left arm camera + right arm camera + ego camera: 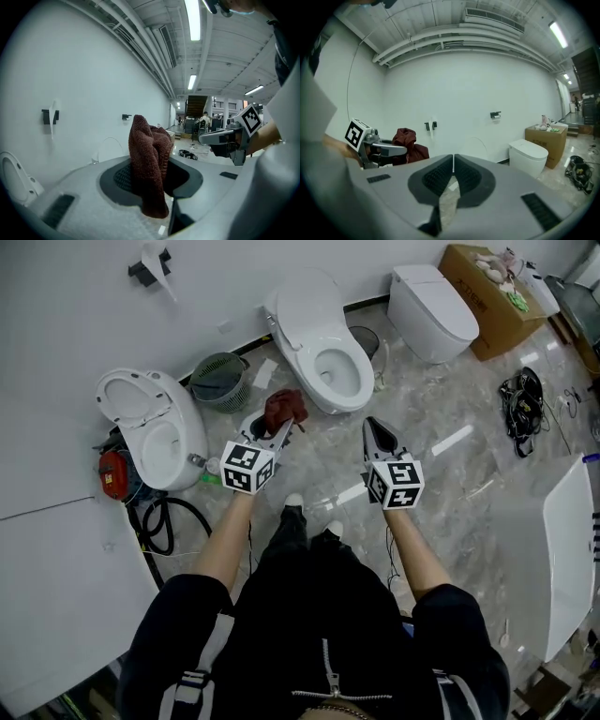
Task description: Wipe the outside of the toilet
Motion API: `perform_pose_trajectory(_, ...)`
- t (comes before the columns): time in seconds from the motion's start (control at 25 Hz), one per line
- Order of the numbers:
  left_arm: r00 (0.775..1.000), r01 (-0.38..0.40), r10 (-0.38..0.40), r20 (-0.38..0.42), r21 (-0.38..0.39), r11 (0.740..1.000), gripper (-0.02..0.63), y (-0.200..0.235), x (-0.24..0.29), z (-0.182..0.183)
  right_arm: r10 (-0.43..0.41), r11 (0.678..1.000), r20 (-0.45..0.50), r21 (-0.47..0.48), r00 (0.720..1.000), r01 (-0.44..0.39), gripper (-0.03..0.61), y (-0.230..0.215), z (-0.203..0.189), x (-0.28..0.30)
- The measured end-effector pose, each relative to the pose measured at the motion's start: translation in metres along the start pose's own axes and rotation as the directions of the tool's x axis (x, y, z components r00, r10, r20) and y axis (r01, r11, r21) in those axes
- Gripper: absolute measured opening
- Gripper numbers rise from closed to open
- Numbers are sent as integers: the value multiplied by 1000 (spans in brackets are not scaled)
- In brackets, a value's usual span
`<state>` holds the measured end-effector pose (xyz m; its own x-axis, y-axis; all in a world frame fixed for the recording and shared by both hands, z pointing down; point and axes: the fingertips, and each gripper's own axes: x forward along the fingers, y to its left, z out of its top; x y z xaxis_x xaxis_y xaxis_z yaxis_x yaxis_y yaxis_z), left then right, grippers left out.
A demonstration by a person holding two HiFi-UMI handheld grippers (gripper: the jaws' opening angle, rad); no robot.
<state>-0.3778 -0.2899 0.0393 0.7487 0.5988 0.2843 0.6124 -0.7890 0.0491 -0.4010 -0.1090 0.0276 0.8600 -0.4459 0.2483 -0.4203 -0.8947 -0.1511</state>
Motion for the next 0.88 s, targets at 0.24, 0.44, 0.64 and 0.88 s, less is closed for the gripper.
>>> perform_pose_trajectory(0.24,999,-26,25,-20,-24,999,132,52,38,-23,17,1000,-35,25,999,-16,5,-16,-19,63)
perform_pose_trajectory(0.44,999,-28,26,-38,-52,998,130,101,91,-48,6,1000,-70,28,998,-4,5,-40,-35,121)
perform_pose_trajectory(0.64,996,-37,32,-78,-70,997,130,150,145,-84,5,999,-113,48,994,1,8,-67,-57,184)
perform_pose_trajectory(0.88,988,-80,64,-138,-115,990,127,199,195,-148,1,999,-177,46,984,7,11,-83,-102,256)
